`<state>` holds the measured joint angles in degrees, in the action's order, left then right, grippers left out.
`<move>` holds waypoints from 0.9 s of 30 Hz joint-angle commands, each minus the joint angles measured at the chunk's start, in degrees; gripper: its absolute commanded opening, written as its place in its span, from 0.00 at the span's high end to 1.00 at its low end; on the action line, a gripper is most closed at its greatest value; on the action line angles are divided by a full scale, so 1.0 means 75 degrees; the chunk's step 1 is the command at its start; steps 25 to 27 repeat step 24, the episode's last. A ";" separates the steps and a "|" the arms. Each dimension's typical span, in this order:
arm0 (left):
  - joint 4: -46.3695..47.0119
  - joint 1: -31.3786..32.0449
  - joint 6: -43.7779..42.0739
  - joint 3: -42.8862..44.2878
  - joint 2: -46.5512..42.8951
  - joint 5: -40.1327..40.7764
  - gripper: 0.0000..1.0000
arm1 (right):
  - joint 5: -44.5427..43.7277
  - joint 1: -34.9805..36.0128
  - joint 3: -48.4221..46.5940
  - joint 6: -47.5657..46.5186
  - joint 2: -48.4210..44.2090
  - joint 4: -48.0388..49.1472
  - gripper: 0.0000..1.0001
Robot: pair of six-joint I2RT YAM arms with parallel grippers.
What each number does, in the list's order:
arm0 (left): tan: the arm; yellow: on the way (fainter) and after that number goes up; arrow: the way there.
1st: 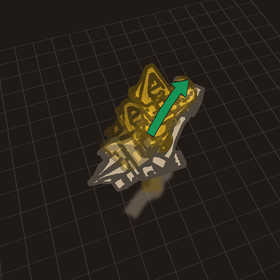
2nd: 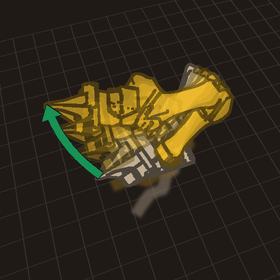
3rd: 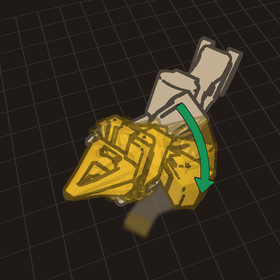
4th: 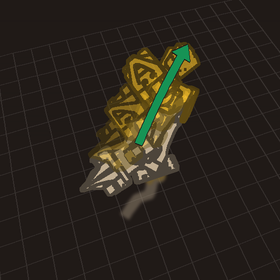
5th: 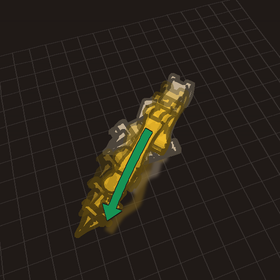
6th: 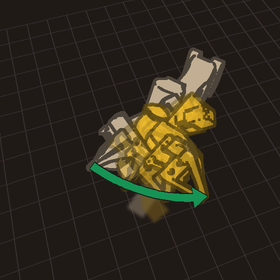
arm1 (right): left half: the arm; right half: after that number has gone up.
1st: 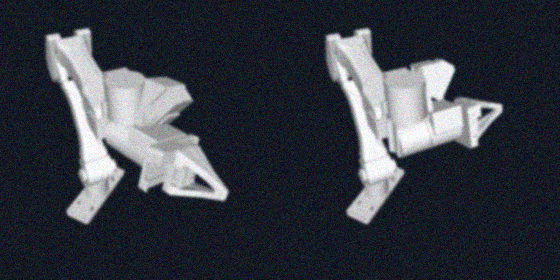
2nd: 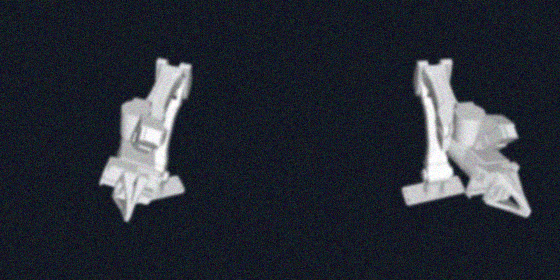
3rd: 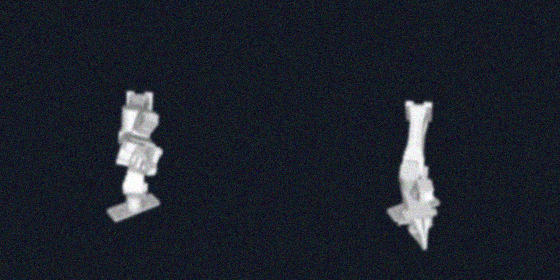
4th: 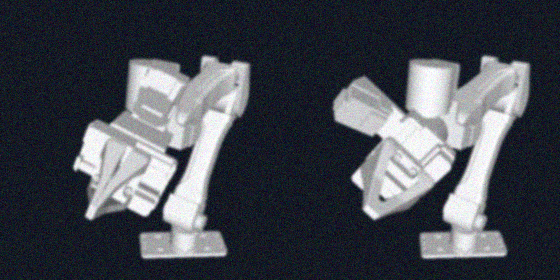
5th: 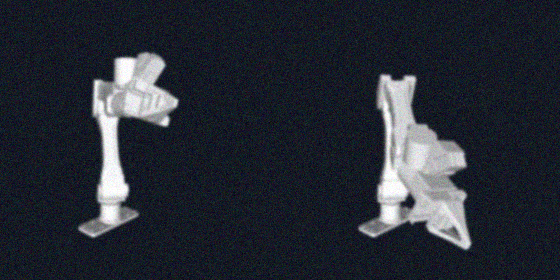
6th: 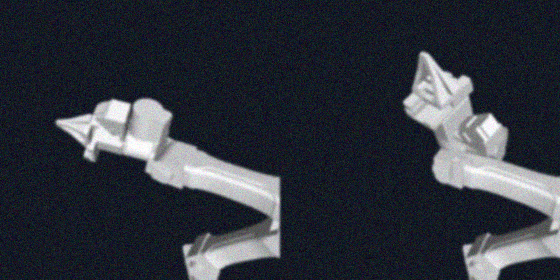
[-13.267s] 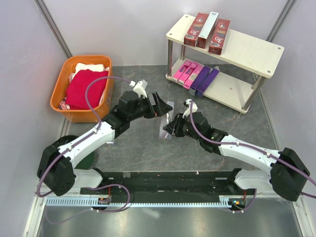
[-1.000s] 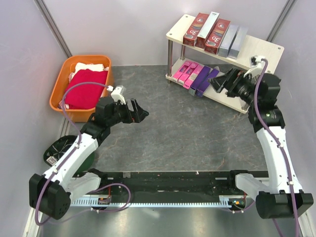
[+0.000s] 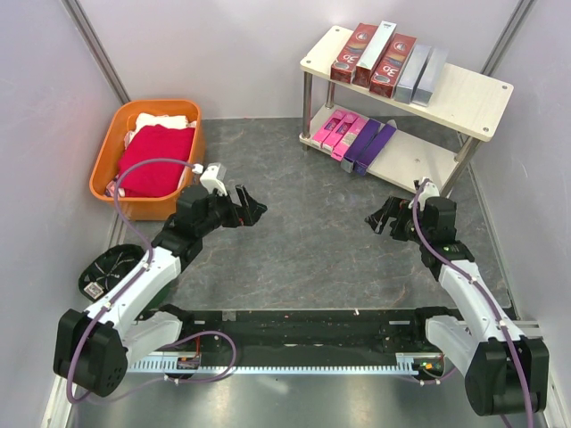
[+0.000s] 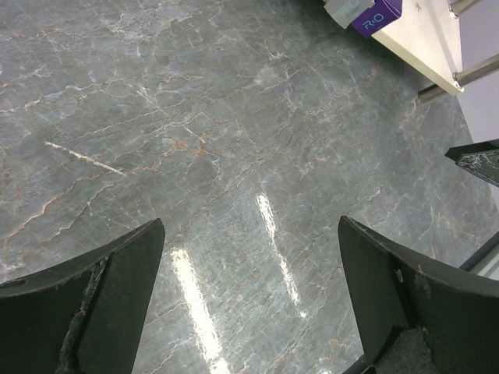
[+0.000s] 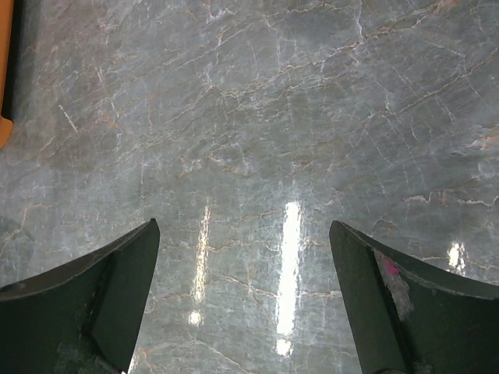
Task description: Place and organize the toothpastes onto the shelf
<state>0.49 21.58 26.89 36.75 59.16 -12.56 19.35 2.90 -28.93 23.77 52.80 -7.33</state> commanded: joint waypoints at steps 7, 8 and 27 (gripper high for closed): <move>0.0380 0.0005 -0.0422 -0.0095 -0.0235 0.0397 0.00 | -0.0341 0.0047 -0.0420 -0.0111 0.0518 0.0743 0.02; 0.0380 0.0005 -0.0434 -0.0119 -0.0258 0.0467 0.00 | -0.0412 0.0047 -0.0513 -0.0145 0.0716 0.0743 0.02; 0.0872 0.0017 -0.0937 -0.0482 -0.0552 0.1427 0.00 | -0.0658 0.0528 -0.0269 0.0076 0.1738 0.2803 0.02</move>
